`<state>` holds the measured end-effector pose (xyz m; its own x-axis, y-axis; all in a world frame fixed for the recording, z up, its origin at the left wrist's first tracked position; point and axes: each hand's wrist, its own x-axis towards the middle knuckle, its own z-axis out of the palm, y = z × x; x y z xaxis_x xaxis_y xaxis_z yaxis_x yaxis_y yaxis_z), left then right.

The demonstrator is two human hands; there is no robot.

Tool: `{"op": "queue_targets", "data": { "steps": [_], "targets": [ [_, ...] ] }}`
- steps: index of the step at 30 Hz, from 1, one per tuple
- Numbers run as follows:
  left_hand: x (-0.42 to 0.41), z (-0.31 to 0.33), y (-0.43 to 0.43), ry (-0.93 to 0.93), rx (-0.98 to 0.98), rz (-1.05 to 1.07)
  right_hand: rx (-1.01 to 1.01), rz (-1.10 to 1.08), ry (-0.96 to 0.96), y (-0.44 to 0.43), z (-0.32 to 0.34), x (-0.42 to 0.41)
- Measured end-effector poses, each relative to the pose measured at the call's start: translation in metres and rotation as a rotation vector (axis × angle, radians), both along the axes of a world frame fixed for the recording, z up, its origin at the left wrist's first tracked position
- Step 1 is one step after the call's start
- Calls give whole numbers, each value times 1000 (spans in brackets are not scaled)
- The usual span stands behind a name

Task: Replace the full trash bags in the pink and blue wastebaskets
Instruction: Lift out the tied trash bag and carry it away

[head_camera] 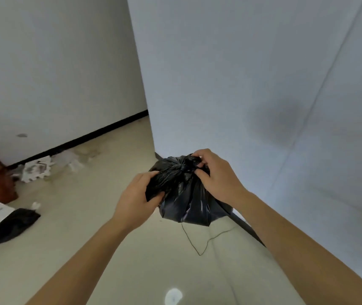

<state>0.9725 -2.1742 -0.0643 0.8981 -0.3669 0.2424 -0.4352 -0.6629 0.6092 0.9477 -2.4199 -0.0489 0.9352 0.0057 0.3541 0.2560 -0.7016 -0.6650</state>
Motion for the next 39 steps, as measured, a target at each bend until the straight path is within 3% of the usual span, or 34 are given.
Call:
{"op": "queue_targets", "data": {
  "steps": [6,10,24,33,39],
  "targets": [
    [84,2,152,-5,-75,236,-4,248,7,145,-1,140],
    [155,8,209,-22,-59,311,-21,330,-47,200,2,220],
    [502,16,207,-96,-125,399,52,320,-119,215,7,584],
    [724,13,278,-115,-172,472,60,383,-101,292,8,820],
    [914,-1,322,-129,-237,405,35,324,-97,339,1,996]
  ]
}}
